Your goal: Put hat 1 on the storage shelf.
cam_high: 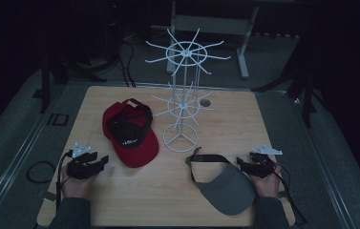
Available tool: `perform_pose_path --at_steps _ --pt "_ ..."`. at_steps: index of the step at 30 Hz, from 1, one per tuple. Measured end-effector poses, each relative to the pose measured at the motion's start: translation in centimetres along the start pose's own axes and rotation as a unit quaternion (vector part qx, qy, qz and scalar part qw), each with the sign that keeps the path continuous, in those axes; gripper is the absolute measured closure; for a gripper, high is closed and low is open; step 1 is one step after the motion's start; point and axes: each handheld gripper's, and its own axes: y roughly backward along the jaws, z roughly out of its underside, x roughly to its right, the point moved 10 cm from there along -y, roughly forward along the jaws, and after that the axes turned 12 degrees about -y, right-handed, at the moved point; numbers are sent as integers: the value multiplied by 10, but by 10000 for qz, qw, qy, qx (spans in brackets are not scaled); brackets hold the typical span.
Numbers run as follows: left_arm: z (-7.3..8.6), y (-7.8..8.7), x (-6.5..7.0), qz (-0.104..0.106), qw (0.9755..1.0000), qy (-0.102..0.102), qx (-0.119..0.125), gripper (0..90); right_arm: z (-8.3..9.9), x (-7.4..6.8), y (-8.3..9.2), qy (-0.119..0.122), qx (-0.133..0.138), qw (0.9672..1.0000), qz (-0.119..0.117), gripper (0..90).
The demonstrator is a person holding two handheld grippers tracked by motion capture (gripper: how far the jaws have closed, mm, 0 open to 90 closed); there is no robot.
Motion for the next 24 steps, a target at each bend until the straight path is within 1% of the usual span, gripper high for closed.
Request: perform_pose_path --at_steps 1,2,3,4,7,8,9,12,13,14,15,17,18,20,23,24 --pt "-1 1 2 78 10000 10 5 503 0 0 0 0 -7 10000 -9 333" --pt "-1 1 2 78 10000 10 5 507 0 0 0 3 -6 10000 -9 333" --pt "-2 2 5 155 9999 -6 20 509 0 0 0 3 -8 10000 -12 330" --pt "-2 2 5 155 9999 -6 20 511 0 -1 0 11 -8 10000 -22 326" --pt "-5 5 10 260 9996 -28 76 511 0 -1 0 20 -12 10000 -28 324" --pt "-6 6 10 267 9996 -62 88 511 0 -1 0 19 -12 10000 -28 324" --pt "-8 9 11 265 9995 -62 169 510 0 -1 0 20 -11 10000 -28 324" --pt "-11 13 12 257 9994 -87 231 498 0 -1 0 22 -11 10000 -28 323" --pt "-14 17 14 308 9990 -83 306 497 0 -1 0 25 -11 10000 -31 322" --pt "-14 17 14 308 9990 -83 306 495 0 -1 0 25 -11 10000 -31 322" --pt "-19 21 16 349 9987 -101 361 494 0 -1 0 25 -13 10000 -31 321" --pt "-21 23 17 360 9985 -105 395 493 0 -1 0 27 -13 10000 -32 321" --pt "-25 25 19 407 9982 -145 422 489 0 -1 0 20 -15 10000 -33 321" --pt "-28 26 22 449 9981 -195 385 480 0 -1 0 23 -18 10000 -37 317" --pt "-33 27 26 514 9977 -183 397 467 0 -1 0 32 -18 10000 -43 316" --pt "-34 26 27 532 9977 -142 392 460 0 -1 0 33 -19 10000 -42 316"
